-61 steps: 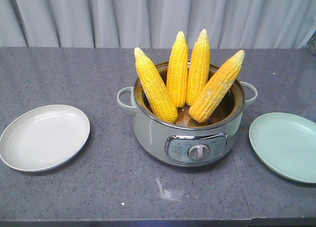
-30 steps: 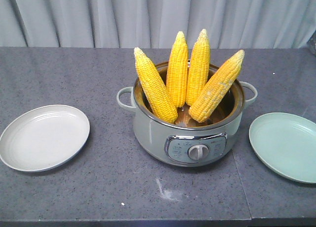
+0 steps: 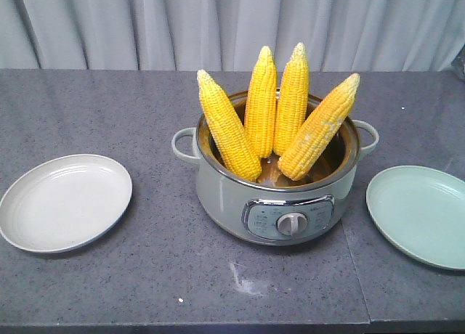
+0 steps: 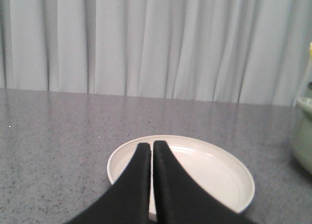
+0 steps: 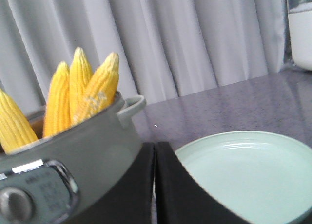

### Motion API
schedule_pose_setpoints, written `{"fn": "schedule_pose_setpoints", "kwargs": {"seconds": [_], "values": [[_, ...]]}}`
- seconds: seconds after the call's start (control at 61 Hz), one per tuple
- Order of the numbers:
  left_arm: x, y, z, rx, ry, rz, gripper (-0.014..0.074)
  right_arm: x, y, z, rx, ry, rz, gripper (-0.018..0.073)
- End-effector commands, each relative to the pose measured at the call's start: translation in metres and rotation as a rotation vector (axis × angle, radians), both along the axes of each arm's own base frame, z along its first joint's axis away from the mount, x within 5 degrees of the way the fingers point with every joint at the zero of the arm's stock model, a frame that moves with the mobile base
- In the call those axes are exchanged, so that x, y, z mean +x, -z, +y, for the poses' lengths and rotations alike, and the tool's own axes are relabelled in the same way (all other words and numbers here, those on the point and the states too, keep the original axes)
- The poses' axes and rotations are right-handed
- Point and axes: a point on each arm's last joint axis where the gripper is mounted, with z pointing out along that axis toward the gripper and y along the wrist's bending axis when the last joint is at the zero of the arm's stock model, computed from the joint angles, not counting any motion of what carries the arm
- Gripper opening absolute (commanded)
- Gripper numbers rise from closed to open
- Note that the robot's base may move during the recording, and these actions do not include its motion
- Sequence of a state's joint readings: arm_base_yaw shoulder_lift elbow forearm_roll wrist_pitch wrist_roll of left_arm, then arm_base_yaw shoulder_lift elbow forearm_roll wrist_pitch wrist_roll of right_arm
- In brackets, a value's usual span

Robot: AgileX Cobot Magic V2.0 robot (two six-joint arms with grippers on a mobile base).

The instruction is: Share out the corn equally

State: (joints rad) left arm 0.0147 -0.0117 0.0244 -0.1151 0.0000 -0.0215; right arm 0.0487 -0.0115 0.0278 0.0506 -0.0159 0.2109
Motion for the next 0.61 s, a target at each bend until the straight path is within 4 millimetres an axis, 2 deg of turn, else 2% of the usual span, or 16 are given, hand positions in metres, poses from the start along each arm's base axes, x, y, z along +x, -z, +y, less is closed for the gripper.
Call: {"fn": "schedule_pose_setpoints", "kwargs": {"seconds": [0.0,0.098,0.295,0.459,0.59], "values": [[-0.005,-0.02,0.001,-0.085,0.004,-0.168,-0.0006,-0.001,-0.005,-0.002,0.21,-0.001,-0.106,-0.0002],[-0.005,-0.021,0.001,-0.097,0.005,-0.181,-0.0006,-0.001,-0.006,-0.004,0.303,-0.002,-0.114,-0.0002],[-0.008,-0.032,0.002,-0.134,0.006,-0.282,-0.0006,-0.001,-0.006,-0.004,0.323,-0.004,-0.106,-0.0002],[-0.014,-0.045,0.004,-0.252,0.032,-0.442,-0.0006,-0.001,-0.005,-0.004,0.323,-0.004,-0.101,-0.0002],[-0.021,-0.056,0.005,-0.448,0.108,-0.581,-0.0006,-0.001,-0.007,-0.003,0.323,-0.006,-0.104,-0.0002]]}}
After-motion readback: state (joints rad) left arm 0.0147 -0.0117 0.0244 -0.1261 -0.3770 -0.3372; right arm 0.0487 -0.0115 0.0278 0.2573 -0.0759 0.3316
